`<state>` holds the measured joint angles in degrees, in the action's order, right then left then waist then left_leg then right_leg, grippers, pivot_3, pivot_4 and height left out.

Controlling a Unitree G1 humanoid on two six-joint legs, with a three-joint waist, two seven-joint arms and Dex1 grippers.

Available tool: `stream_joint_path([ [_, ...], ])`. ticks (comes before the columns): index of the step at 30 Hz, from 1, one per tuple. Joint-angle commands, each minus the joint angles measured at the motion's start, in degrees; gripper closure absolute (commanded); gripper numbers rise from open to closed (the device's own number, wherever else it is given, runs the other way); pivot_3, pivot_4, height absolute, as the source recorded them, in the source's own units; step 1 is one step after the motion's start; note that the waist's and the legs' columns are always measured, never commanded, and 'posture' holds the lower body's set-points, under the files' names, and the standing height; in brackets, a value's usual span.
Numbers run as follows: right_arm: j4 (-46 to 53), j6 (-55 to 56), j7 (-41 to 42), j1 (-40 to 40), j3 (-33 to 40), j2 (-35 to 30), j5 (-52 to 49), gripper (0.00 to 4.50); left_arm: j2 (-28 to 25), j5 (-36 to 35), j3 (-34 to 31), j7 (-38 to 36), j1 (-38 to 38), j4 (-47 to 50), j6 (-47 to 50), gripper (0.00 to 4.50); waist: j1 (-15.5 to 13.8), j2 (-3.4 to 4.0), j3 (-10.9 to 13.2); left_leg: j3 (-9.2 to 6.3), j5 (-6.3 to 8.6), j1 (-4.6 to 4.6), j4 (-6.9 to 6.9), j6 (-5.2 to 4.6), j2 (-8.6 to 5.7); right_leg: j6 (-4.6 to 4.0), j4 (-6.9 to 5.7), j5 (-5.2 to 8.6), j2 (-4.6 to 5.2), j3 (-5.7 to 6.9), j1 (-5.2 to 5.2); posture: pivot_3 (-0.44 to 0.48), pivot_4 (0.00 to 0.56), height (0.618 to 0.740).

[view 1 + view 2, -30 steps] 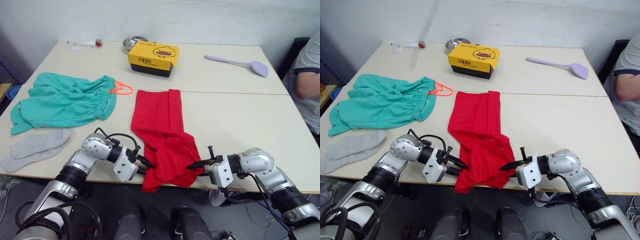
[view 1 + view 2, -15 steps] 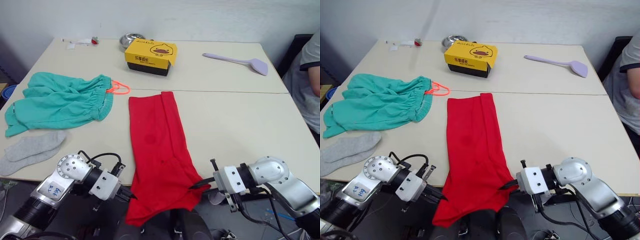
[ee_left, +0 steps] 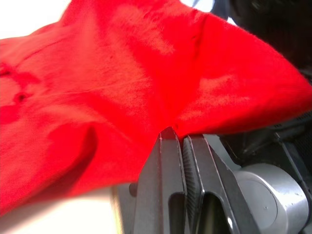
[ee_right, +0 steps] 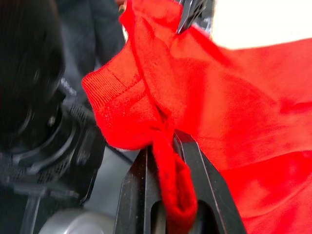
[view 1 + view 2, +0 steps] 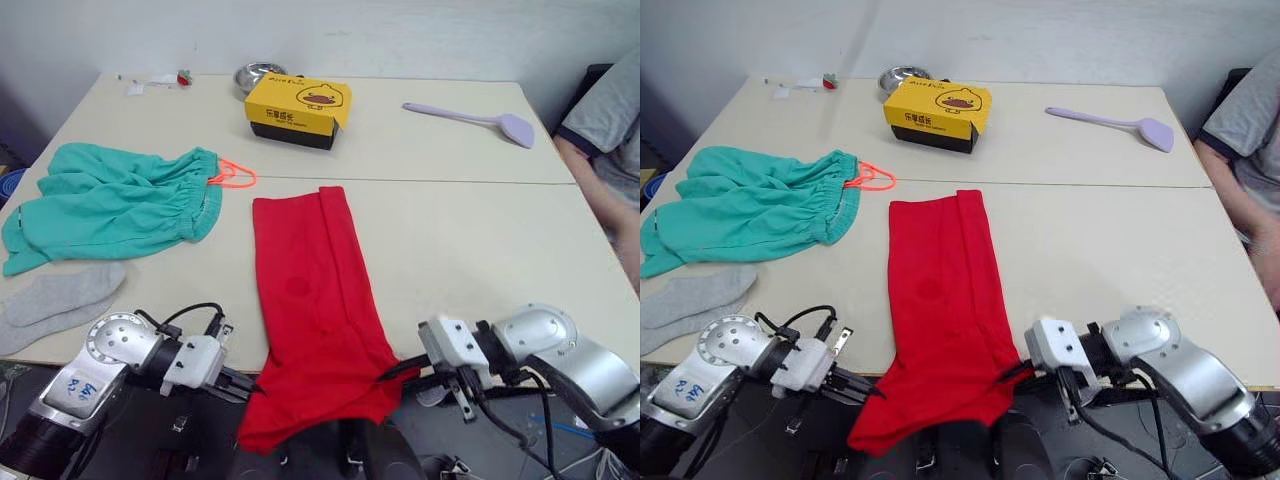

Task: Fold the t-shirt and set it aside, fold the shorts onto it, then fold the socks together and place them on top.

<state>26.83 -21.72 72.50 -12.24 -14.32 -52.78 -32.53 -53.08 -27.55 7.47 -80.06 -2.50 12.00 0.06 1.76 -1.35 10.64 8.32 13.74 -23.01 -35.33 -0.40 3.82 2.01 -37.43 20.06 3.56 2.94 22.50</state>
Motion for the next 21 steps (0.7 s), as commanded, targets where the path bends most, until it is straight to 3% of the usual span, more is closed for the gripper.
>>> stream_joint_path([
  [1, -0.92, -5.01, -1.03, -5.19, 2.16, 2.47, -3.65, 4.50, -1.62, -5.38, -4.60, 1.66, -0.79, 1.51, 8.64, 4.47, 0.02, 0.00, 0.00, 0.00, -0.03, -0.07, -0.01, 0.01, 0.00, 0.02, -0.02, -0.01, 0.00, 0.00, 0.08, 0.000, 0.150, 0.740],
  [5, -10.04, -11.92, -5.31, -16.48, 3.43, 9.14, -5.19, 4.50, 1.61, -14.34, -10.19, 9.62, -6.09, -1.09, 22.90, 4.47, 0.01, -0.09, 0.05, -0.01, -0.08, -0.13, -0.04, 0.07, -0.01, 0.04, -0.04, -0.02, -0.02, 0.02, 0.11, 0.000, 0.150, 0.740],
  [10, -22.79, -15.72, -9.73, -28.68, 2.60, 18.20, -2.08, 4.50, 7.71, -18.24, -14.95, 18.93, -15.13, -9.80, 32.78, 4.47, 0.14, -0.15, 0.11, -0.01, -0.13, -0.14, -0.27, 0.09, -0.01, 0.09, -0.29, -0.05, -0.03, 0.03, 0.11, 0.000, 0.150, 0.740],
  [17, -43.24, -9.94, -21.73, -40.43, 4.66, 29.27, 6.85, 4.50, 17.90, -12.31, -18.88, 32.99, -27.53, -23.78, 30.09, 4.47, 0.13, -0.24, 0.16, 0.04, -0.30, -0.32, -0.58, 0.38, -0.01, 0.19, -0.44, -0.10, -0.07, 0.04, 0.21, 0.000, 0.150, 0.740],
  [21, -53.78, -5.64, -26.12, -45.53, 6.08, 32.93, 11.08, 4.50, 20.49, -8.80, -18.82, 35.68, -31.68, -29.90, 28.36, 4.47, 0.30, -0.25, 0.17, 0.12, -0.29, -0.33, -0.68, 0.36, -0.02, 0.31, -0.48, -0.17, -0.06, -0.04, 0.20, 0.000, 0.150, 0.740],
])
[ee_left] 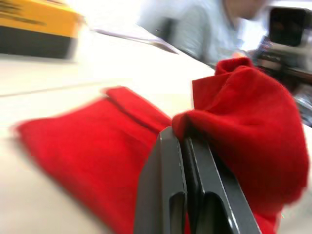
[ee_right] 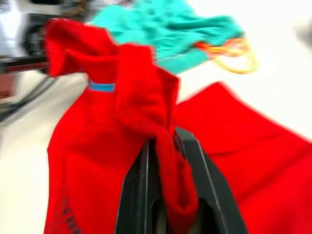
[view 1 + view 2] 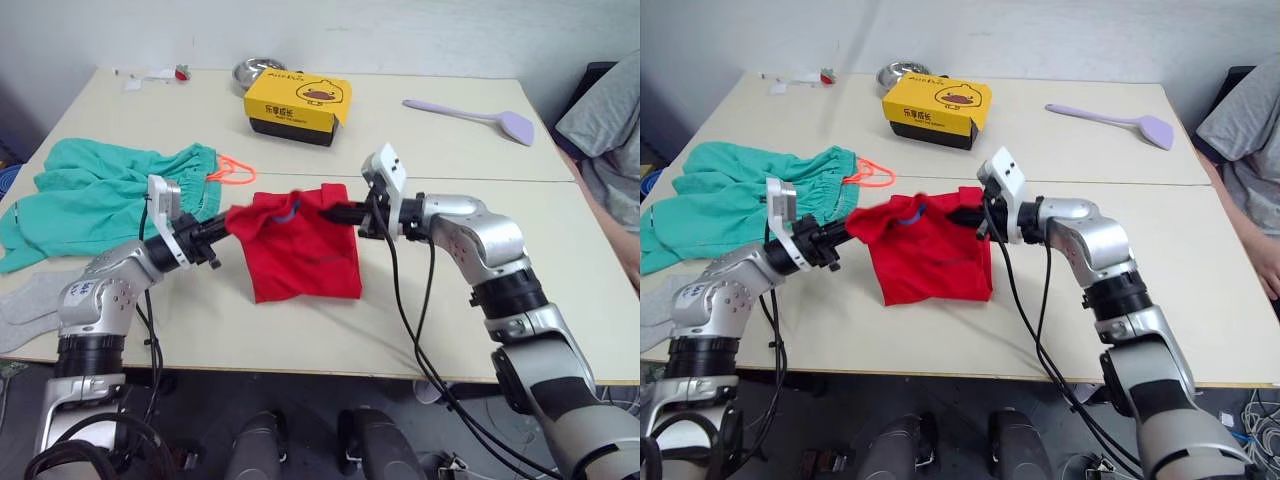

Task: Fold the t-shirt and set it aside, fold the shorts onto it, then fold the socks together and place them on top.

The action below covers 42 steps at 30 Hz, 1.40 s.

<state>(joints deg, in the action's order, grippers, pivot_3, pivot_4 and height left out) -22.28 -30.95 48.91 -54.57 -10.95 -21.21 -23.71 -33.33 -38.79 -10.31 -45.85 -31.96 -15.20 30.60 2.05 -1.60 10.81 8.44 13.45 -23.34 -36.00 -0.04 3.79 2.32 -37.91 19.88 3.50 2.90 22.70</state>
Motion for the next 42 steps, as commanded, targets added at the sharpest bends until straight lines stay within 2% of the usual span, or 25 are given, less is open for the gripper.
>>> stream_joint_path([
  [1, -7.49, 4.52, -3.81, -4.53, 3.07, 2.08, 3.41, 4.50, 1.15, 3.20, -0.91, 1.41, -3.15, -4.21, -2.74, 4.47, 0.04, 0.00, 0.00, 0.02, 0.00, 0.00, 0.01, 0.00, 0.00, 0.00, 0.00, 0.00, 0.00, -0.01, 0.01, 0.000, 0.150, 0.740],
  [8, -23.64, 11.88, -10.48, -12.21, 4.84, 6.29, 9.76, 4.50, 3.84, 7.94, -2.40, 5.51, -10.87, -17.03, -7.94, 4.47, 0.63, -0.01, 0.01, 0.08, -0.04, -0.05, 0.04, 0.07, 0.01, 0.00, -0.04, 0.00, -0.03, -0.03, 0.11, 0.000, 0.150, 0.740],
  [12, -31.35, 15.15, -12.16, -15.26, 5.55, 8.59, 11.93, 4.50, 4.68, 10.85, -1.23, 4.20, -14.01, -22.95, -11.46, 4.47, 1.20, -0.01, 0.01, 0.09, -0.06, -0.05, 0.04, 0.11, 0.02, 0.00, -0.08, 0.00, -0.04, -0.02, 0.11, 0.000, 0.150, 0.740],
  [22, -42.64, 27.46, -17.10, -17.74, 8.52, 12.57, 15.80, 4.50, 7.69, 13.92, -5.11, 9.45, -19.96, -36.10, -21.54, 4.47, 1.37, -0.02, 0.01, 0.15, -0.08, -0.05, 0.04, 0.14, 0.03, 0.01, -0.08, 0.00, -0.05, -0.06, 0.14, 0.000, 0.150, 0.740],
  [23, -43.36, 27.70, -17.44, -17.86, 9.35, 12.87, 15.46, 4.25, 8.15, 13.70, -6.11, 10.64, -20.27, -36.86, -23.00, 4.49, 1.38, -0.02, 0.01, 0.15, -0.08, -0.05, 0.04, 0.14, 0.02, 0.01, -0.08, 0.00, -0.05, -0.05, 0.14, 0.000, 0.150, 0.740],
  [26, -43.92, 32.70, -19.34, -17.75, 11.12, 13.25, 15.78, 3.47, 8.97, 13.94, -7.43, 12.64, -20.99, -38.17, -24.82, 3.85, 1.38, -0.02, 0.01, 0.15, -0.08, -0.05, 0.04, 0.14, 0.03, 0.01, -0.08, -0.01, -0.05, -0.06, 0.14, 0.000, 0.150, 0.740],
  [33, -35.83, 38.85, -15.36, -12.98, 11.84, 9.07, 16.79, 0.93, 7.29, 16.71, -7.82, 15.68, -15.64, -30.91, -29.71, 1.58, 1.38, -0.03, 0.01, 0.15, -0.09, -0.05, 0.05, 0.16, 0.03, 0.02, -0.07, -0.01, -0.05, -0.06, 0.13, 0.000, 0.150, 0.740],
  [36, -26.42, 37.40, -8.26, -7.56, 11.41, 6.80, 14.85, 0.00, 6.33, 15.97, -6.42, 10.48, -10.13, -21.29, -29.70, 0.57, 1.34, -0.02, 0.01, 0.15, -0.09, -0.06, 0.09, 0.16, 0.03, 0.03, -0.04, -0.02, -0.05, -0.07, 0.13, 0.000, 0.150, 0.740],
  [38, -16.90, 35.45, -0.92, -2.35, 9.50, 4.90, 13.25, 0.00, 5.56, 14.13, -5.39, 5.46, -5.33, -12.96, -27.91, 0.01, 1.31, -0.02, 0.01, 0.15, -0.09, -0.07, 0.15, 0.16, 0.03, 0.04, -0.05, -0.01, -0.06, -0.06, 0.13, 0.000, 0.150, 0.740],
  [42, 0.88, 32.58, 11.14, 8.16, 4.18, 0.41, 11.32, 0.00, 0.78, 16.23, -1.33, -3.78, 3.13, -1.87, -28.59, 0.01, 1.37, -0.02, 0.01, 0.16, -0.09, -0.05, 0.24, 0.20, 0.05, 0.04, 0.07, -0.01, -0.12, -0.08, 0.13, 0.000, 0.150, 0.740],
])
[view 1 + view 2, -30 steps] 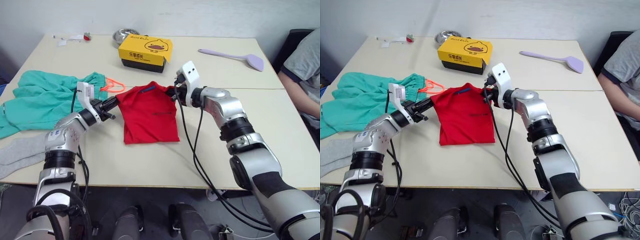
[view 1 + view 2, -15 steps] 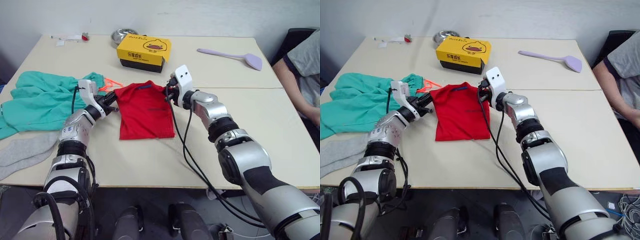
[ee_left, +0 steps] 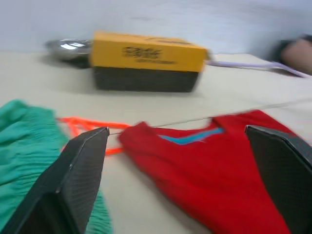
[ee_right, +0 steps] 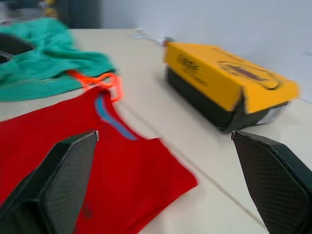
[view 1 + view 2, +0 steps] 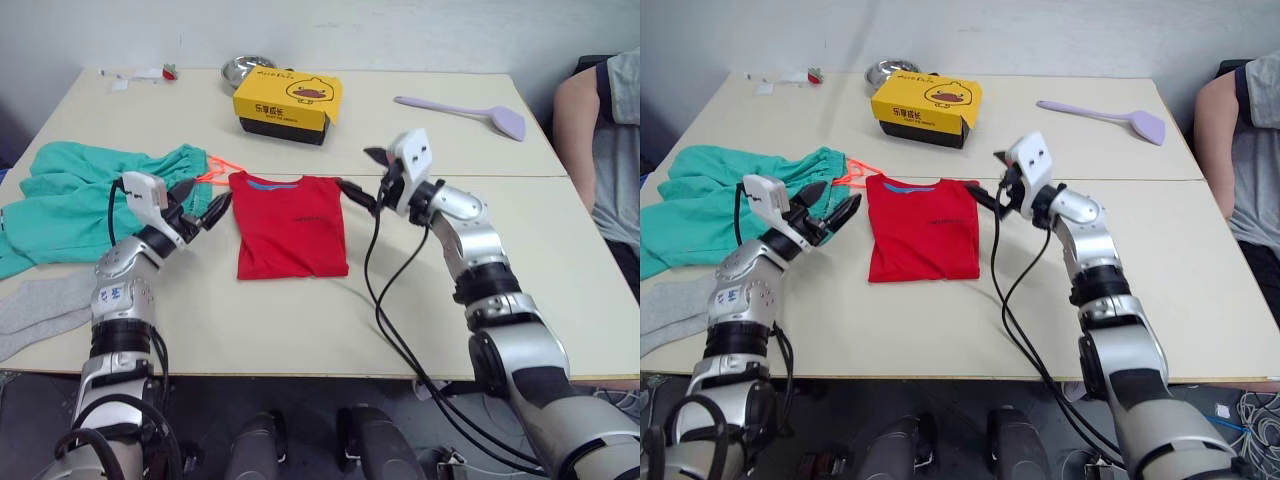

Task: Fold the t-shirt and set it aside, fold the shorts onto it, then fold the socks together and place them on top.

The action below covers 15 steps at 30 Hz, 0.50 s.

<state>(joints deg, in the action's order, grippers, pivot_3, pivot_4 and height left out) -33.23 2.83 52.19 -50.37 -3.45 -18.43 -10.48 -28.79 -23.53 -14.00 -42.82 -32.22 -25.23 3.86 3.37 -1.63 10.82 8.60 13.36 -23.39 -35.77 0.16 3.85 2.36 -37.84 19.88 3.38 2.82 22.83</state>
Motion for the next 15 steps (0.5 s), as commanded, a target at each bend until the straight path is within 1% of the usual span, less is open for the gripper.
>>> stream_joint_path([
  [1, 15.73, -1.44, 10.34, 6.51, -4.94, -3.43, -2.06, 0.00, -5.41, 1.97, 3.96, -10.45, 5.51, 10.27, -4.03, 0.01, 0.06, 0.00, 0.00, 0.03, 0.00, 0.05, 0.04, 0.02, 0.00, 0.00, -0.02, 0.00, -0.01, -0.03, 0.00, 0.000, 0.150, 0.740],
  [3, 20.48, -2.31, 12.20, 9.90, -7.34, -4.52, -1.32, 0.00, -7.87, 3.91, 6.51, -14.55, 8.47, 13.20, -7.07, 0.01, 0.02, 0.00, 0.00, 0.03, -0.02, 0.15, 0.16, 0.07, -0.01, -0.01, -0.02, 0.01, 0.00, -0.03, -0.04, 0.000, 0.150, 0.740],
  [4, 21.47, -2.40, 11.98, 10.91, -8.12, -4.54, -0.61, 0.00, -8.51, 4.90, 7.42, -15.28, 9.20, 13.95, -8.21, 0.01, -0.04, 0.00, 0.00, 0.03, -0.03, 0.19, 0.20, 0.09, -0.02, -0.02, -0.04, 0.01, 0.01, -0.02, -0.04, 0.000, 0.150, 0.740],
  [7, 20.89, -3.63, 8.51, 11.91, -10.17, -4.18, 3.49, 0.00, -9.55, 8.75, 10.27, -15.96, 9.86, 14.06, -10.88, 0.01, -0.13, 0.01, 0.00, -0.04, -0.05, 0.23, 0.21, 0.20, -0.04, -0.14, -0.11, -0.07, 0.08, 0.01, -0.04, 0.000, 0.150, 0.740],
  [9, 18.88, -3.43, 7.10, 12.03, -12.41, -4.60, 7.06, 0.00, -9.22, 11.88, 12.07, -14.70, 9.46, 12.98, -12.24, 0.01, -0.15, 0.01, 0.00, -0.10, -0.08, 0.22, 0.23, 0.10, -0.04, -0.24, -0.09, -0.22, 0.10, 0.05, -0.04, 0.000, 0.150, 0.740],
  [12, 14.65, -1.12, 4.99, 11.06, -13.84, -4.07, 10.48, 0.00, -8.20, 16.20, 14.37, -12.16, 7.76, 9.69, -14.14, 0.01, -0.25, 0.00, 0.00, -0.15, -0.12, 0.23, 0.24, 0.03, -0.05, -0.29, -0.08, -0.29, 0.15, 0.09, -0.04, 0.000, 0.150, 0.740],
  [15, 9.75, 0.90, 1.87, 9.12, -14.33, -2.34, 12.90, 0.00, -7.04, 21.10, 16.16, -7.53, 5.08, 5.00, -15.13, 0.01, -0.29, 0.00, 0.00, -0.15, -0.19, 0.20, 0.25, -0.09, -0.05, -0.29, -0.07, -0.30, 0.15, 0.10, -0.03, 0.000, 0.150, 0.740],
])
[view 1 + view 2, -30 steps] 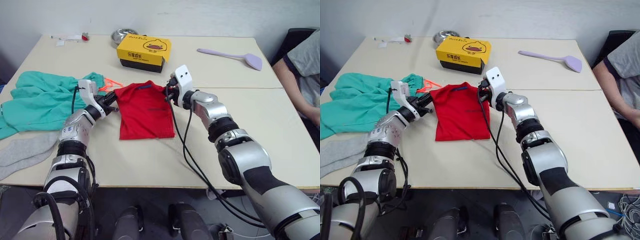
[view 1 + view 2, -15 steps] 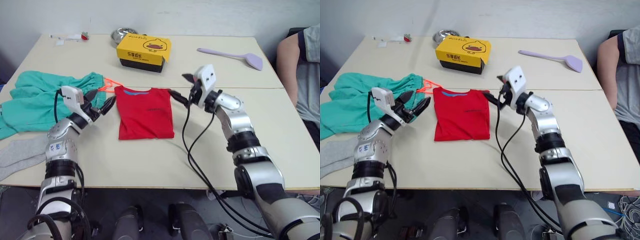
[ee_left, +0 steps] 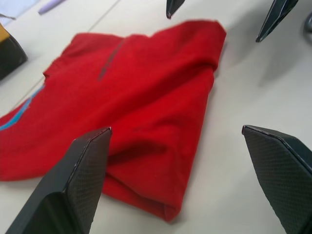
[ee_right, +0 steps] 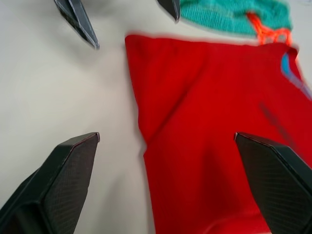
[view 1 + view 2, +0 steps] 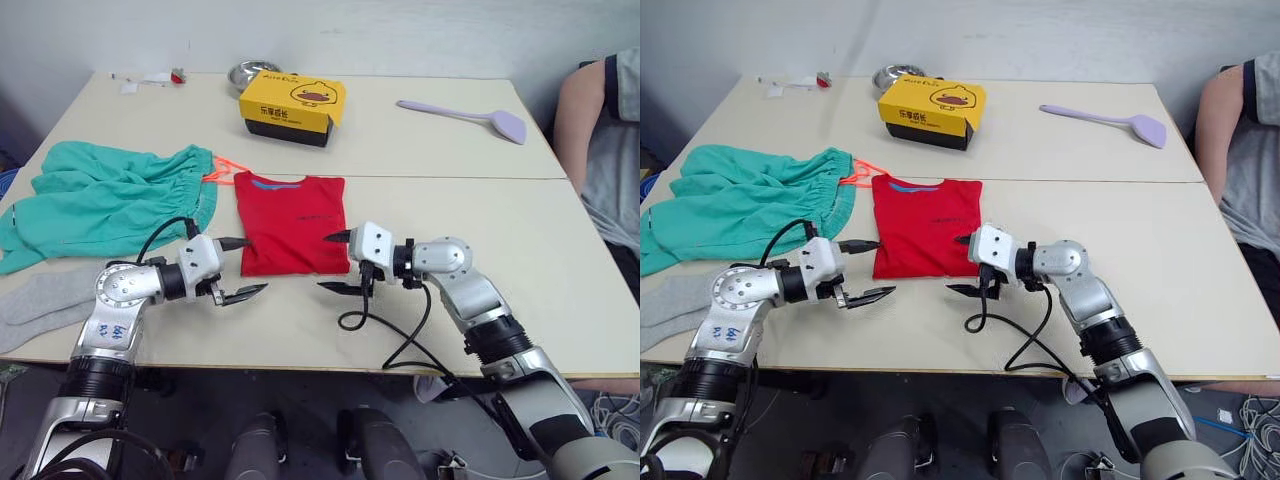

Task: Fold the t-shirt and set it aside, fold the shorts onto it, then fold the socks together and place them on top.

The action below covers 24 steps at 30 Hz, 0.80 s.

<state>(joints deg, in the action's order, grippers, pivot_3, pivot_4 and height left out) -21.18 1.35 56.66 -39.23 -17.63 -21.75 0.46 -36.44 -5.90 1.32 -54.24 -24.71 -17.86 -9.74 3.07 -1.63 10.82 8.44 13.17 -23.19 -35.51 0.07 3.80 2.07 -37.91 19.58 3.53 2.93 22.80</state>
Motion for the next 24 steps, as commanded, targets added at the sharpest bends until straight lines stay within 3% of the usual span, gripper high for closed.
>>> stream_joint_path([
  [1, -3.24, 2.87, -3.05, -2.34, -0.23, 1.40, 2.38, 0.37, 0.89, 4.27, 1.03, 4.82, -3.03, -3.33, -1.60, 0.00, 0.02, 0.00, 0.00, 0.00, -0.07, -0.01, 0.00, -0.13, 0.00, 0.00, -0.01, 0.00, 0.00, 0.00, 0.02, 0.000, 0.150, 0.740],
  [4, -4.85, 4.24, -3.74, -2.56, -0.56, 2.02, 3.53, 1.25, 0.68, 6.50, 2.02, 6.15, -4.57, -6.62, -1.14, 0.00, 0.14, 0.00, 0.00, 0.04, -0.12, -0.01, 0.04, -0.15, 0.02, 0.03, 0.00, 0.02, -0.03, -0.02, 0.02, 0.000, 0.150, 0.740],
  [12, -3.37, 5.05, -1.52, -0.69, -0.34, 1.13, 3.40, 4.28, 0.32, 5.26, 3.53, 1.58, -4.10, -7.31, 1.40, 2.60, 0.15, 0.00, -0.01, 0.04, -0.28, 0.02, 0.05, 0.06, 0.01, 0.06, -0.06, 0.03, -0.05, 0.00, 0.01, 0.000, 0.150, 0.740],
  [13, -2.10, 4.55, -0.47, 0.07, -0.34, 0.50, 3.06, 4.50, 0.17, 4.31, 3.43, 0.22, -3.56, -6.65, 1.64, 2.93, 0.13, -0.01, -0.01, 0.04, -0.28, 0.03, 0.05, 0.06, 0.02, 0.06, -0.08, 0.03, -0.05, 0.00, 0.01, 0.000, 0.150, 0.740],
  [18, 10.85, -1.02, 6.98, 7.04, -0.03, -4.96, -1.20, 4.50, -2.55, -0.54, 2.71, -6.62, 1.90, 0.93, 2.73, 4.48, 0.07, 0.00, -0.01, 0.03, -0.25, 0.01, 0.19, 0.11, 0.02, 0.09, 0.06, 0.06, -0.05, -0.01, 0.01, 0.000, 0.150, 0.740],
  [24, 26.86, -9.91, 8.38, 16.41, 0.88, -10.29, -4.64, 4.50, -7.04, -5.12, -0.65, -8.55, 12.53, 14.52, 6.47, 4.48, 0.16, 0.00, -0.01, 0.01, -0.16, 0.03, 0.33, 0.11, 0.03, 0.06, 0.18, 0.12, -0.05, -0.03, 0.00, 0.000, 0.150, 0.740],
])
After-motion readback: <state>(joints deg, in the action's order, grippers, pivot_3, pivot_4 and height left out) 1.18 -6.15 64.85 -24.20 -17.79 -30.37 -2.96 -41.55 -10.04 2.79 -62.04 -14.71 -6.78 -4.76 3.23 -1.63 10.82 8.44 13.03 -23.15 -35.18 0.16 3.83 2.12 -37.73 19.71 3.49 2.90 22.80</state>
